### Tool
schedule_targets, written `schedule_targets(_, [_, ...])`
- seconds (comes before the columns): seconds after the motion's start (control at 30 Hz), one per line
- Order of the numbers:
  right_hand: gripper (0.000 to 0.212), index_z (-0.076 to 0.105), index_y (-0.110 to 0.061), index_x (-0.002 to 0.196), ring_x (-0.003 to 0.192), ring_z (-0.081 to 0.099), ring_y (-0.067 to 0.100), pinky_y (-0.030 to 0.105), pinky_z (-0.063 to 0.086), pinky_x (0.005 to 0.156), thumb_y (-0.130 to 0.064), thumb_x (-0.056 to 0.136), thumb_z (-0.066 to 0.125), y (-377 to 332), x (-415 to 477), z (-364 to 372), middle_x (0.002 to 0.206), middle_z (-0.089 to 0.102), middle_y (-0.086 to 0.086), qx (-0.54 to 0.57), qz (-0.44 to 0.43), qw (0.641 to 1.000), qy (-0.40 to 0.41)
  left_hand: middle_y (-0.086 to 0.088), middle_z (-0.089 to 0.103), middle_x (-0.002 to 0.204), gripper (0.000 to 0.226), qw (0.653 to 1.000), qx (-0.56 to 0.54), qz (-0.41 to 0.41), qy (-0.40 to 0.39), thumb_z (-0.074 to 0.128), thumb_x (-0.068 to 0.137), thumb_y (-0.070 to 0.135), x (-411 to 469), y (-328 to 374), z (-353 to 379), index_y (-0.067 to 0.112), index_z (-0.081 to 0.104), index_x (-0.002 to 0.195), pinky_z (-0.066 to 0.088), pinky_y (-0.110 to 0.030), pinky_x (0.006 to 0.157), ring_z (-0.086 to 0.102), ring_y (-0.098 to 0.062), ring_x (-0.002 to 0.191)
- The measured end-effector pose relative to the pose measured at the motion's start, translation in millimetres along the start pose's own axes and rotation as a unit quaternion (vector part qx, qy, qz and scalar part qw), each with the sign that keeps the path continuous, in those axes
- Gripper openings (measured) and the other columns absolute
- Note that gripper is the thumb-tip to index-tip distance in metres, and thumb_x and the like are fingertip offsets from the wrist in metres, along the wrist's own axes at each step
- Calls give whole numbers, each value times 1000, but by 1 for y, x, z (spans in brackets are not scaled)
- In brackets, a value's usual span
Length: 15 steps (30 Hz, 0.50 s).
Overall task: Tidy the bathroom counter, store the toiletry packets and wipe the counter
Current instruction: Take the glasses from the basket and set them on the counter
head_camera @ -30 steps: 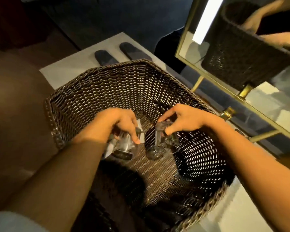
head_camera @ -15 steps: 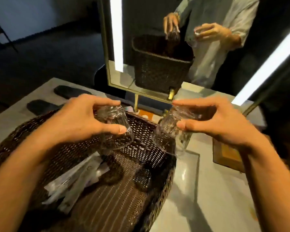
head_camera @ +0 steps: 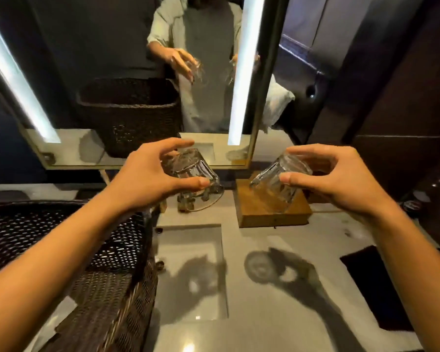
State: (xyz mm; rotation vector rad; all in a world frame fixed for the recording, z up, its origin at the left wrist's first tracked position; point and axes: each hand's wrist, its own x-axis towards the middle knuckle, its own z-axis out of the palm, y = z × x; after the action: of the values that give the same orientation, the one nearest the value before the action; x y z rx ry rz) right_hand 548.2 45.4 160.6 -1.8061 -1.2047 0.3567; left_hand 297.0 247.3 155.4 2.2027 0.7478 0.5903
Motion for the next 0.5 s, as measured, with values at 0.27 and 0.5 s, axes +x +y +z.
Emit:
schedule_targets(0.27, [53,71,-25,119,102,70,4,31,58,88,-31,68,86,89,-30,-106,108,75,-9,-3,30,998,49,6,64,132,88,998,-57,2,-30,87,53,50,48,71,129,34,58,135,56,-24,91,64,-5,112])
schedule_targets(0.5, [58,69,-29,121,108,66,0,34,54,96,-41,66,84,162,-44,-189,112,73,-13,-31,65,996,59,10,64,127,96,991,-119,-23,-51,86,44,55,79,126,235,33,60,134,57,-37,98,62,-11,119])
